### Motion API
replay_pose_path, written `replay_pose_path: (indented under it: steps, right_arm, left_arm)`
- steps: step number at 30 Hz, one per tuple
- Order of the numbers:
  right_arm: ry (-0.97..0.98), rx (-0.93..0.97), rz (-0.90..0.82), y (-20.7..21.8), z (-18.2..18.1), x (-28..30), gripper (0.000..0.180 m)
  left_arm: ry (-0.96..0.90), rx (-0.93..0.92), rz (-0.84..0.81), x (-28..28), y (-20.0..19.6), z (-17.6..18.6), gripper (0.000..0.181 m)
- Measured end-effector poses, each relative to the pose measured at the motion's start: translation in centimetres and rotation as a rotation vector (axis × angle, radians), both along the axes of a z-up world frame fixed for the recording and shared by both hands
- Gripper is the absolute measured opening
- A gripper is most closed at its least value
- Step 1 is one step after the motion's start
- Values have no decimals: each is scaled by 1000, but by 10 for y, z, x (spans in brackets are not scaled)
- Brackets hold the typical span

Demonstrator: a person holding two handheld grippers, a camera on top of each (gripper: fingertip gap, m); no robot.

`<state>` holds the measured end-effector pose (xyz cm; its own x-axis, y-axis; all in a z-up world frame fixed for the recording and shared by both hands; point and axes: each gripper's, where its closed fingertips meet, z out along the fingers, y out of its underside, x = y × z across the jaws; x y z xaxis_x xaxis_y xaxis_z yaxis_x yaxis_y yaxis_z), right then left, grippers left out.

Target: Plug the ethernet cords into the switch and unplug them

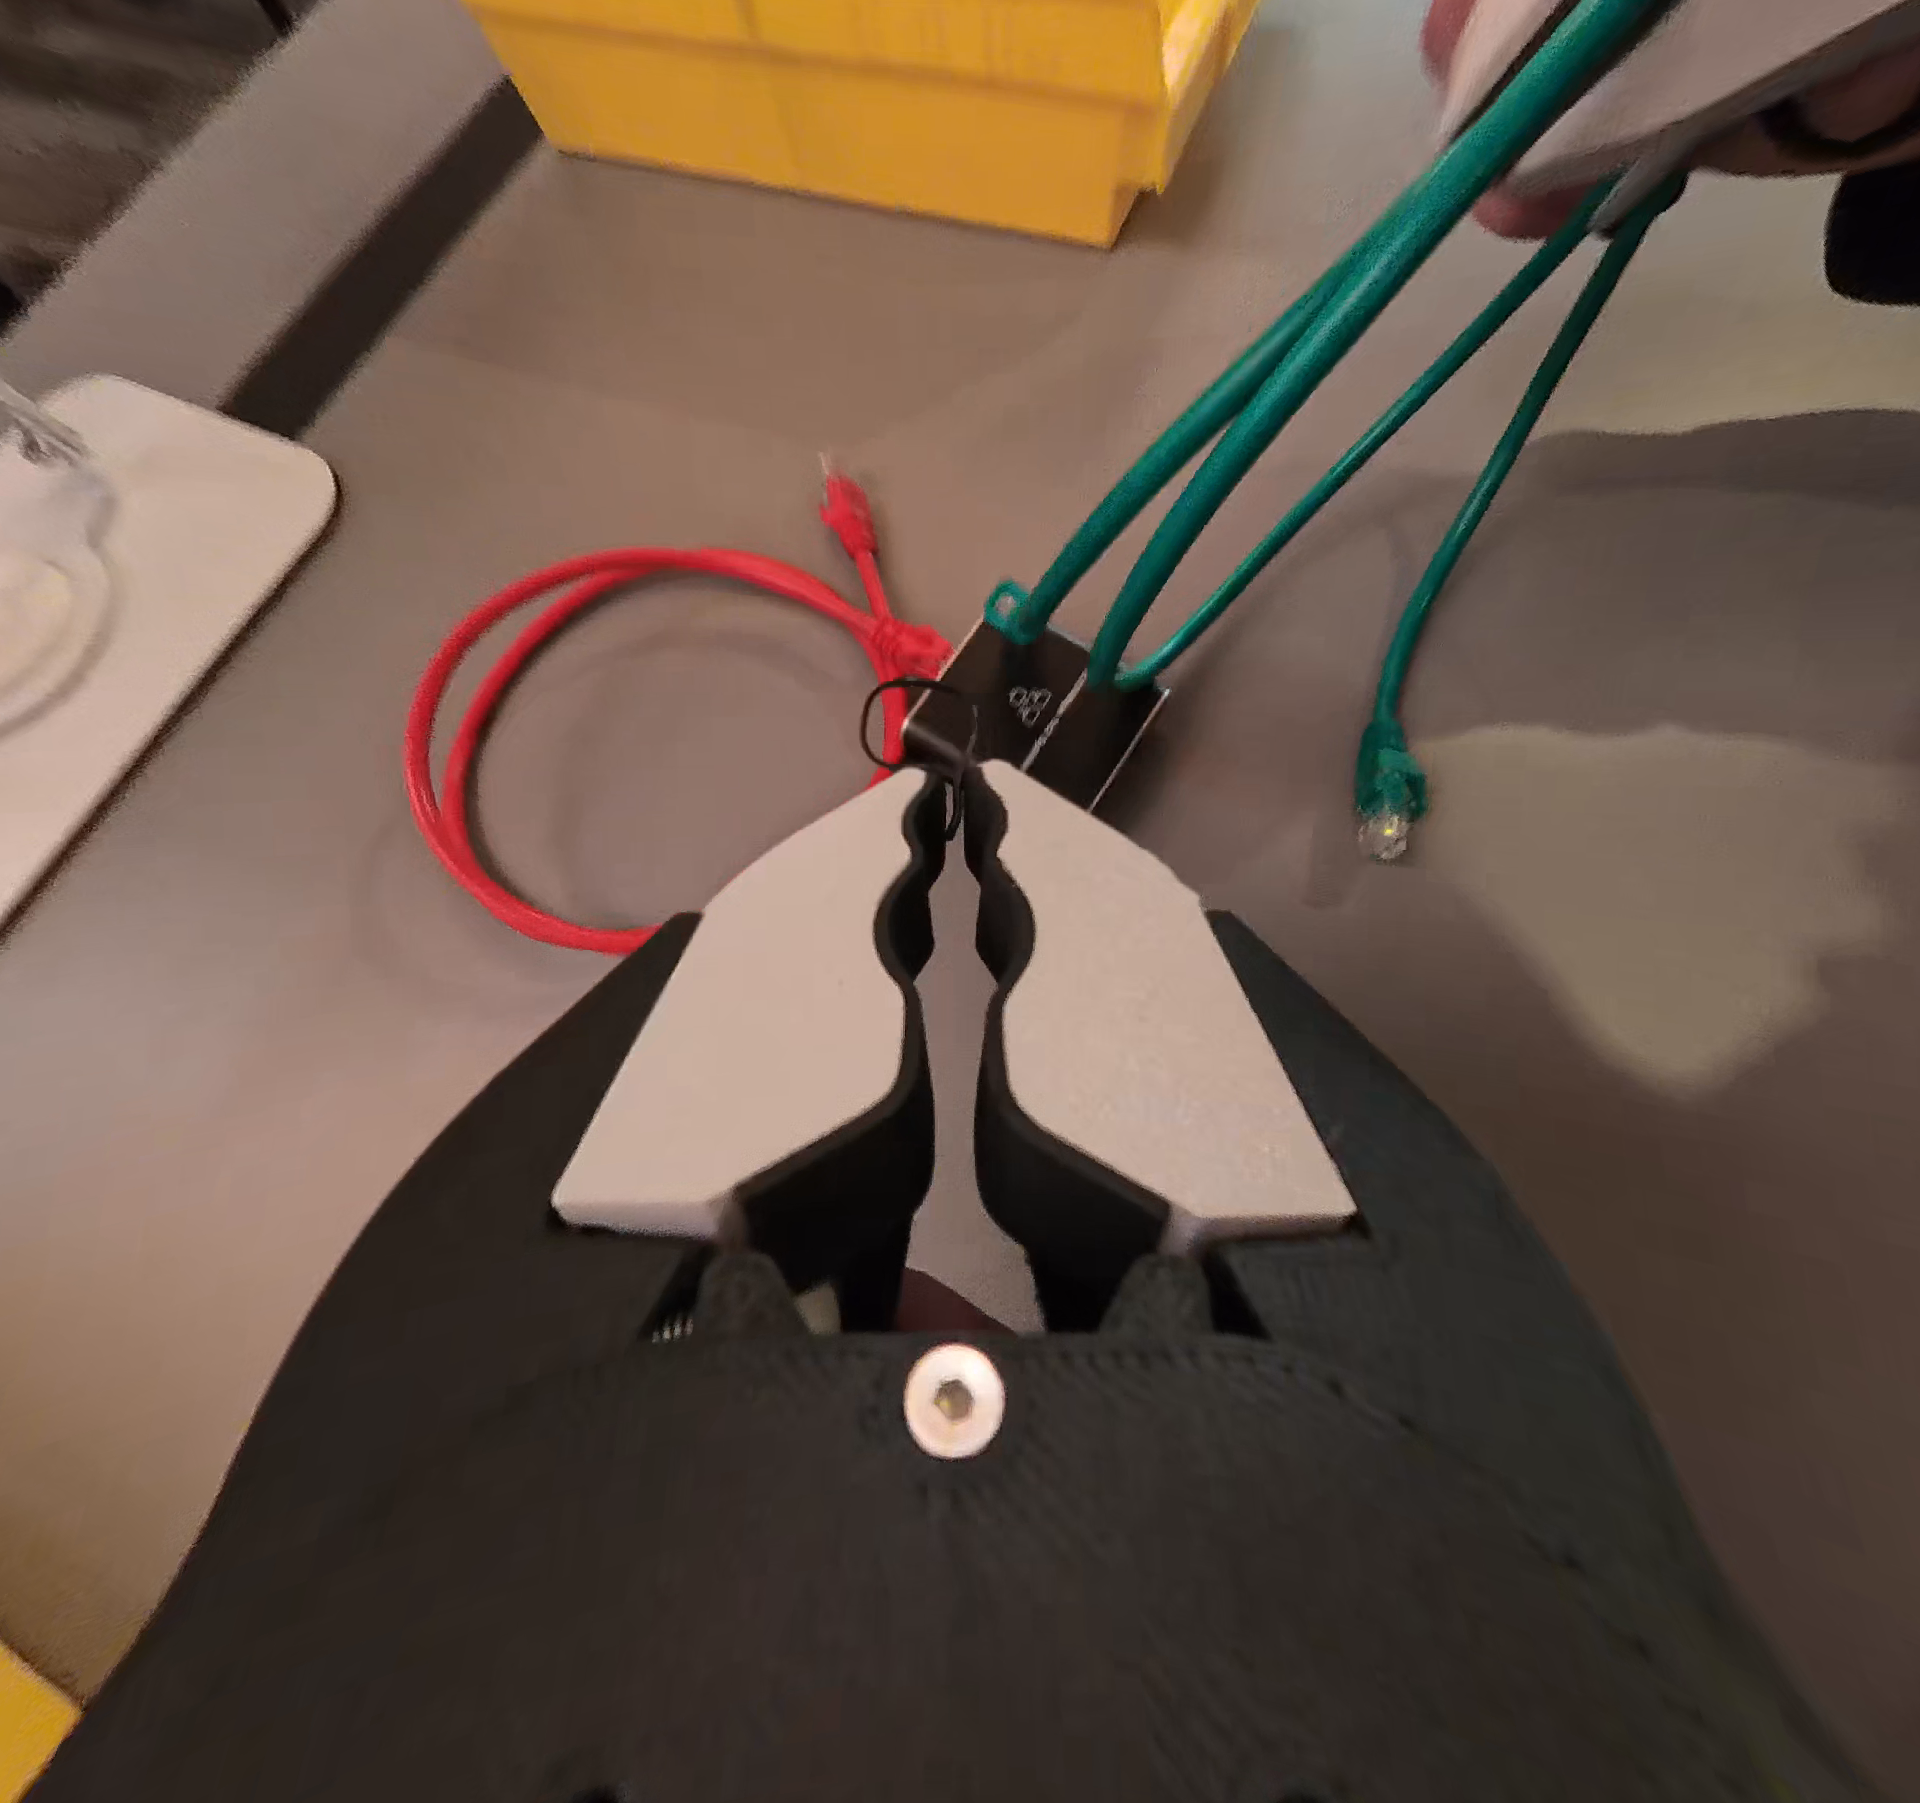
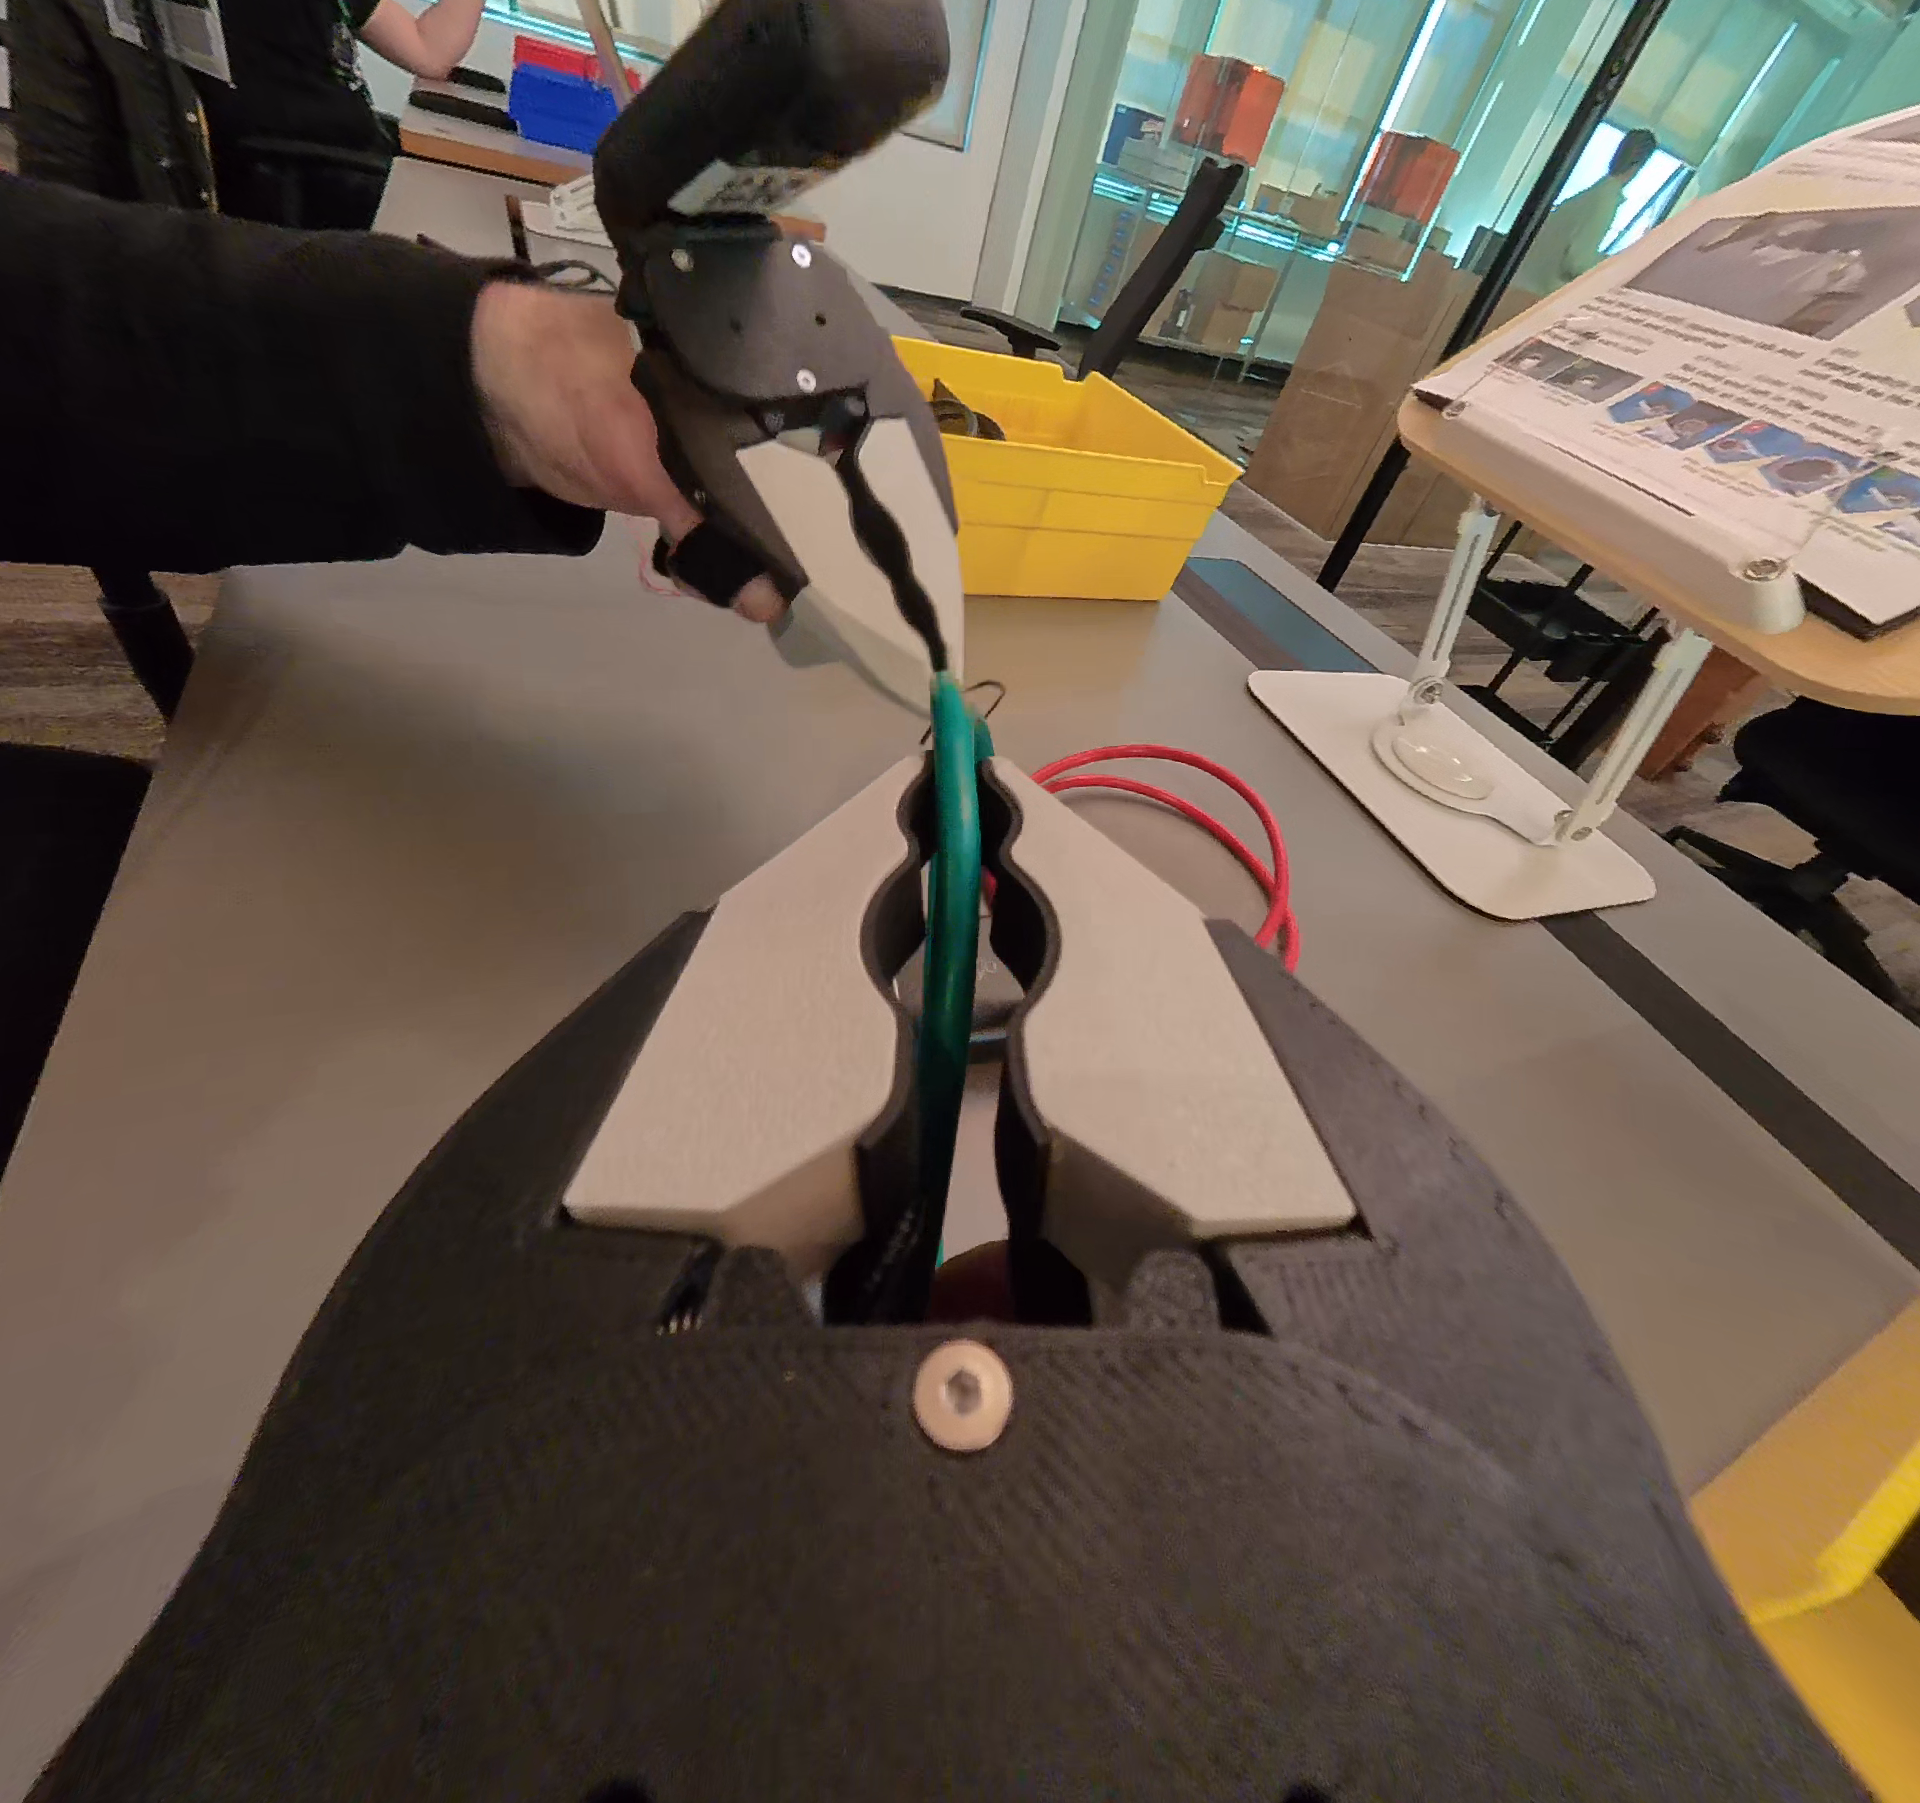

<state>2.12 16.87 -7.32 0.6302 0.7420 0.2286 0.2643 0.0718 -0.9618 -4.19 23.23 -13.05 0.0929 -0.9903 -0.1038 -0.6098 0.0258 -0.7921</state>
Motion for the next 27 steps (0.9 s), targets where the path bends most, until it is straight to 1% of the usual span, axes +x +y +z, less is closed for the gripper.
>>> replay_pose_path:
  steps: [7,13,18,21,27]
  right_arm:
    - [-27,-4,29,-4,-1,-14,3]
    - [-74,-2,4,-1,-4,-20,3]
    - [-104,14,12,-3,-5,-25,3]
    - [-131,29,32,-6,-6,-30,3]
    - [-158,42,33,-8,-6,-33,3]
  left_arm:
    - [-89,121,-45,13,-14,32,3]
    - [-141,201,-78,23,-33,60,3]
    - [-105,269,-109,32,-46,61,4]
    - [-68,319,-94,35,-44,54,4]
    - [-78,292,-103,37,-49,53,3]
